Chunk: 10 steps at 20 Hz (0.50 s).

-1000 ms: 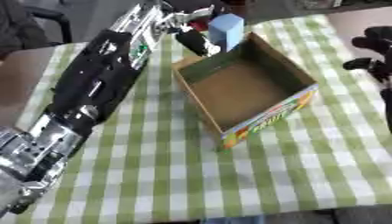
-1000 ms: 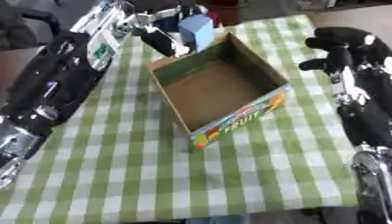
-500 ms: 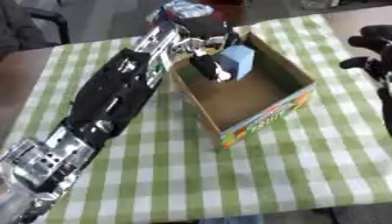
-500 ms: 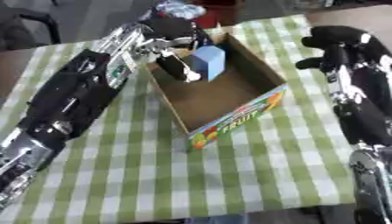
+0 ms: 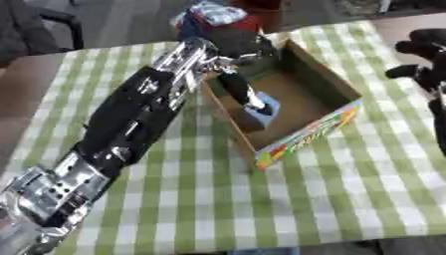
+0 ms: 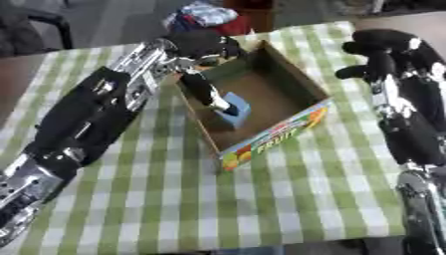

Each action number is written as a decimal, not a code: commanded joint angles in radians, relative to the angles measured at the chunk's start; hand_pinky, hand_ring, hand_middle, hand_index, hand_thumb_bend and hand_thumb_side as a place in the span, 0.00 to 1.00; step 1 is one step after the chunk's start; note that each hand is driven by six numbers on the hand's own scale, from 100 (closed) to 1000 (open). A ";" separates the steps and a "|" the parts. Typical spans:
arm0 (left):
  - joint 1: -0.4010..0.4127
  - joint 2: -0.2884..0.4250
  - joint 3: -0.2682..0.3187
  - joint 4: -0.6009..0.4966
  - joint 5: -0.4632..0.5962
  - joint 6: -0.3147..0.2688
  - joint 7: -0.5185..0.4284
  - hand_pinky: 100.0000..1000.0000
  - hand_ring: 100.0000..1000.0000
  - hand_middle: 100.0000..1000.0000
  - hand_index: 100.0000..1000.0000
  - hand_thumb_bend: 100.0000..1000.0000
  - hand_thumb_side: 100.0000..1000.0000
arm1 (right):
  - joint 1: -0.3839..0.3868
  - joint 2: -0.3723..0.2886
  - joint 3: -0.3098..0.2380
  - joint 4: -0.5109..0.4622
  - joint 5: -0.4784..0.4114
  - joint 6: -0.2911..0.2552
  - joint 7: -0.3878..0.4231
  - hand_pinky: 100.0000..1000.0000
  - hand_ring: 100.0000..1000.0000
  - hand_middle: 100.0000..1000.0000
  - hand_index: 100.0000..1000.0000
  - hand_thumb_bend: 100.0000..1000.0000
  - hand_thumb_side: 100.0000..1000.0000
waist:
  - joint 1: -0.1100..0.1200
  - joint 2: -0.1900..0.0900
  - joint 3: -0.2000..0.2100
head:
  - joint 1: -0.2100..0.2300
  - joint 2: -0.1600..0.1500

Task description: Pick up objects on the table and place them in the box.

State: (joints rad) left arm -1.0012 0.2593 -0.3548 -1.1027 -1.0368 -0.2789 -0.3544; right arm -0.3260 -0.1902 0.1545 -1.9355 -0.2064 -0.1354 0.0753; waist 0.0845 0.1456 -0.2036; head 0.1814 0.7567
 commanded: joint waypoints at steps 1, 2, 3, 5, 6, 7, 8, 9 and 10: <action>-0.004 0.043 0.042 -0.090 0.072 0.031 0.069 0.76 0.72 0.75 0.90 0.40 0.74 | -0.012 -0.016 -0.004 -0.019 -0.008 -0.001 0.001 0.58 0.75 0.69 0.71 0.00 0.27 | -0.009 -0.020 0.006 | -0.004 0.005; 0.002 0.048 0.060 -0.128 0.112 0.050 0.104 0.76 0.72 0.75 0.89 0.36 0.74 | -0.011 -0.016 -0.004 -0.019 -0.007 -0.001 0.000 0.58 0.75 0.69 0.71 0.00 0.27 | -0.009 -0.021 0.010 | -0.005 0.006; 0.007 0.055 0.074 -0.165 0.152 0.071 0.136 0.76 0.72 0.74 0.89 0.31 0.75 | -0.010 -0.016 -0.004 -0.018 -0.007 -0.001 0.000 0.58 0.75 0.69 0.71 0.00 0.27 | -0.009 -0.023 0.013 | -0.005 0.006; 0.018 0.066 0.104 -0.247 0.248 0.115 0.200 0.75 0.71 0.73 0.88 0.22 0.75 | -0.008 -0.016 -0.004 -0.018 -0.007 -0.001 0.000 0.58 0.75 0.69 0.71 0.00 0.27 | -0.010 -0.025 0.018 | -0.005 0.007; 0.023 0.071 0.118 -0.287 0.296 0.135 0.228 0.75 0.70 0.72 0.87 0.17 0.74 | -0.007 -0.016 -0.004 -0.018 -0.007 -0.001 -0.001 0.58 0.75 0.69 0.71 0.00 0.27 | -0.011 -0.025 0.020 | -0.005 0.007; 0.028 0.075 0.134 -0.331 0.347 0.154 0.257 0.75 0.70 0.72 0.86 0.17 0.74 | -0.007 -0.016 -0.005 -0.017 -0.006 -0.001 -0.001 0.58 0.75 0.69 0.71 0.00 0.27 | -0.012 -0.026 0.022 | -0.005 0.008; 0.035 0.077 0.152 -0.377 0.404 0.170 0.289 0.74 0.69 0.71 0.85 0.13 0.73 | -0.006 -0.015 -0.005 -0.017 -0.006 -0.001 -0.002 0.58 0.75 0.69 0.71 0.00 0.27 | -0.013 -0.026 0.024 | -0.005 0.008; 0.043 0.078 0.169 -0.421 0.464 0.185 0.317 0.74 0.69 0.71 0.85 0.12 0.72 | -0.005 -0.015 -0.005 -0.017 -0.006 -0.001 -0.002 0.58 0.75 0.69 0.71 0.00 0.27 | -0.015 -0.027 0.026 | -0.005 0.008; 0.052 0.078 0.185 -0.464 0.527 0.197 0.345 0.74 0.69 0.70 0.84 0.10 0.72 | -0.004 -0.014 -0.005 -0.017 -0.006 -0.001 -0.003 0.58 0.75 0.69 0.71 0.00 0.27 | -0.016 -0.027 0.029 | -0.006 0.008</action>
State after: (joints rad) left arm -0.9336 0.3095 -0.1995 -1.5047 -0.5736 -0.0980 -0.0439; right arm -0.3235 -0.1909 0.1542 -1.9355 -0.2064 -0.1355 0.0742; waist 0.0744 0.1352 -0.1758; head 0.1773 0.7569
